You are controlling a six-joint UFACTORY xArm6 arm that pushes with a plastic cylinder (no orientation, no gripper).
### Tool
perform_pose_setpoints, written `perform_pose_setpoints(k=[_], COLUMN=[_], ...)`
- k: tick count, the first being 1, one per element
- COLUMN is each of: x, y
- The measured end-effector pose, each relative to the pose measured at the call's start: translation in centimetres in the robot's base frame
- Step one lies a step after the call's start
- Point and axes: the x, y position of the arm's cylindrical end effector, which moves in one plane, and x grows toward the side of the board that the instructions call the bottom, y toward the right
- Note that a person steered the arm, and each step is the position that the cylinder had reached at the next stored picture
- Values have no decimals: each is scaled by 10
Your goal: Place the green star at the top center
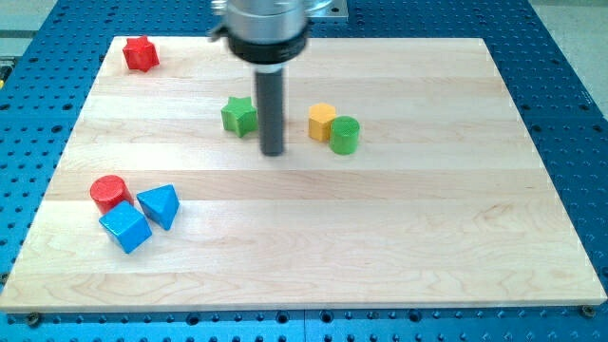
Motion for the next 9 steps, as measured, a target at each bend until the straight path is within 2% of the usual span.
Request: perform_pose_setpoints(k=[1,2,3,5,6,7,8,9], x=[-29,-78,-108,-70,-70,-87,-130,-121], y=[-44,-37,17,56,102,114,79,65])
